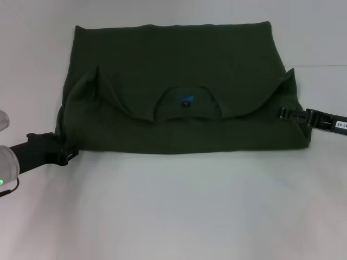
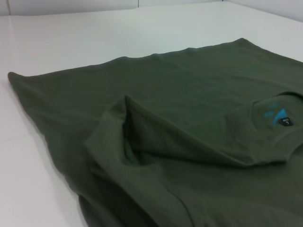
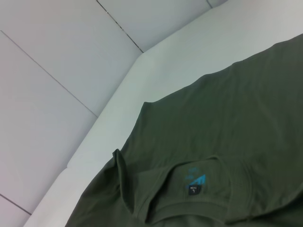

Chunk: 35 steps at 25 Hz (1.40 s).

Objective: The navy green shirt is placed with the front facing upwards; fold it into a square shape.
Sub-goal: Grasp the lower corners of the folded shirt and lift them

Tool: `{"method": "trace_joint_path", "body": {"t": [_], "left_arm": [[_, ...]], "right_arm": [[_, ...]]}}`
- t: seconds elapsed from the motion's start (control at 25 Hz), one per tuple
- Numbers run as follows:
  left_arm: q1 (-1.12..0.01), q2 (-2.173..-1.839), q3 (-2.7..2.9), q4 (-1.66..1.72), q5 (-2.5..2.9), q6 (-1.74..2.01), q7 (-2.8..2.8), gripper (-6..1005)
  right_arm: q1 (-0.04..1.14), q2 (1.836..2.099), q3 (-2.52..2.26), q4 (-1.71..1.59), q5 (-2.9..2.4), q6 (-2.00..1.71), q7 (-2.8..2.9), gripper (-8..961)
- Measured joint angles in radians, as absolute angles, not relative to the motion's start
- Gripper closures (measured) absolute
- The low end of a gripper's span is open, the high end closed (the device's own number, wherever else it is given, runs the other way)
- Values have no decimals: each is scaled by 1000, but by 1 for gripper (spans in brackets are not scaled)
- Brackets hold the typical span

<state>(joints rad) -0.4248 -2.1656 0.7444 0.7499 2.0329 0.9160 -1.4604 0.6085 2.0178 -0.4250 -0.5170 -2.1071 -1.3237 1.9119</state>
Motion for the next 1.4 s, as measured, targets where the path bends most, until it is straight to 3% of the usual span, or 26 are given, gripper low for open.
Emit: {"method": "trace_joint_path", "body": {"t": [0.12, 0.52, 0.8, 0.92, 1.04, 1.4], "left_arm": [[-425, -2166, 743, 754, 2034, 916, -1461, 673], [-426, -2165, 739, 757, 2036, 915, -1463, 885], [-401, -2165, 736, 802, 2035, 983, -1488, 982], [-391, -2165, 734, 812, 2033, 1003, -1489, 981], [-389, -2166, 734, 811, 2033, 1003, -1489, 981], [-396, -2166, 735, 803, 2030, 1001, -1493, 982]], "right_arm": [[607, 2017, -425, -517, -2107, -1324, 1912, 195], [604, 2007, -432, -517, -2106, -1324, 1911, 194], [593, 1968, -466, -517, -2114, -1288, 1971, 194], [586, 1942, -531, -518, -2117, -1260, 2039, 194], [589, 1933, -582, -518, -2145, -1219, 2094, 194], [616, 1960, -594, -526, -2226, -1111, 2122, 203]]}}
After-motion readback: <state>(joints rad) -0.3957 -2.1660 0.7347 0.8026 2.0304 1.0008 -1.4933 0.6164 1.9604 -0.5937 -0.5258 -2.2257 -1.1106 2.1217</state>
